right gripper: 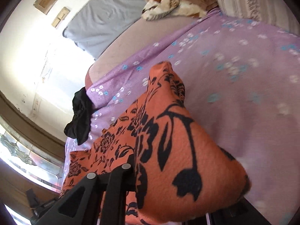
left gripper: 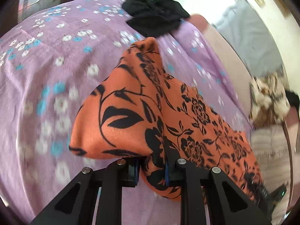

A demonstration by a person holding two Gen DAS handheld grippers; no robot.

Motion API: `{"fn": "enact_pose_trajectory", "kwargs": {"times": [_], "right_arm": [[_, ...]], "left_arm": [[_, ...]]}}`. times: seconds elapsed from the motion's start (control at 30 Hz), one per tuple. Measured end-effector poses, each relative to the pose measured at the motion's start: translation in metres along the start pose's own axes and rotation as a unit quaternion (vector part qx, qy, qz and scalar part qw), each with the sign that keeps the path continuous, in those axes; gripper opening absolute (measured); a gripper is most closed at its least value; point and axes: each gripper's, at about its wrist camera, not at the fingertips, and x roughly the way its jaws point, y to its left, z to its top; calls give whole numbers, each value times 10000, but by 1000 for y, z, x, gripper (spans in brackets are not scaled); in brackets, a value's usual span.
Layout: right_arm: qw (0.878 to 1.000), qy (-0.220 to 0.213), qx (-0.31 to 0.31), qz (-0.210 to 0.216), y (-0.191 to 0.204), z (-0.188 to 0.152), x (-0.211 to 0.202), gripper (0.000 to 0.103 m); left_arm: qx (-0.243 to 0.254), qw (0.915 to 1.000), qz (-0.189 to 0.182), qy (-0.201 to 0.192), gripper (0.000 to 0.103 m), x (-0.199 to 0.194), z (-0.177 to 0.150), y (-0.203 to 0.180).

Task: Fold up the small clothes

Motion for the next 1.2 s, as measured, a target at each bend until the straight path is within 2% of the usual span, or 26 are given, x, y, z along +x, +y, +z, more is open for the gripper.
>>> {"fn": "enact_pose_trajectory", "kwargs": {"times": [0.13, 0.17, 0.23, 0.27, 0.3, 0.43, 0.5, 0.53, 0.6, 0.67, 0.8, 0.9, 1.0, 1.2], "right_arm": [[9994, -195, 270, -99, -45, 4, -42, 16], [9991, -81, 396, -114, -58, 1, -45, 16], [9965, 397, 715, -172, -86, -6, -40, 16], [9928, 770, 890, -233, -98, -12, -30, 18], [9895, 937, 1075, -247, -109, -14, -26, 22], [9790, 1048, 1748, 109, -128, -11, -24, 29], [9707, 1018, 2156, 312, -134, -13, -23, 42], [9686, 972, 2255, 393, -134, -13, -24, 47], [9698, 905, 2227, 411, -128, -11, -26, 62], [9729, 831, 2131, 334, -125, -11, -32, 66], [9695, 739, 2308, 375, -133, -13, -36, 65], [9700, 670, 2304, 389, -135, -13, -37, 65], [9737, 578, 2184, 285, -131, -12, -37, 64], [9729, 459, 2254, 257, -130, -11, -34, 64]], "left_arm": [[400, 9986, -61, 335, 22, -3, -42, -17], [501, 9979, 39, 403, 24, 0, -52, -18], [719, 9942, 467, 643, 26, 7, -67, -18], [779, 9930, 566, 682, 26, 4, -73, -17], [808, 9932, 546, 634, 26, -2, -76, -17], [1446, 9839, 1047, -53, 33, -48, -87, -35], [1720, 9772, 1087, -602, 50, -73, -84, -42], [1845, 9729, 1129, -814, 65, -80, -83, -47], [2093, 9620, 1235, -1242, 69, -88, -80, -56], [2251, 9561, 1251, -1398, 69, -85, -71, -63], [2278, 9539, 1431, -1332, 69, -58, -62, -60], [2109, 9613, 1412, -1075, 68, -34, -54, -52], [2052, 9610, 1577, -979, 68, -18, -55, -45], [1858, 9657, 1610, -840, 68, -6, -49, -32]]}}
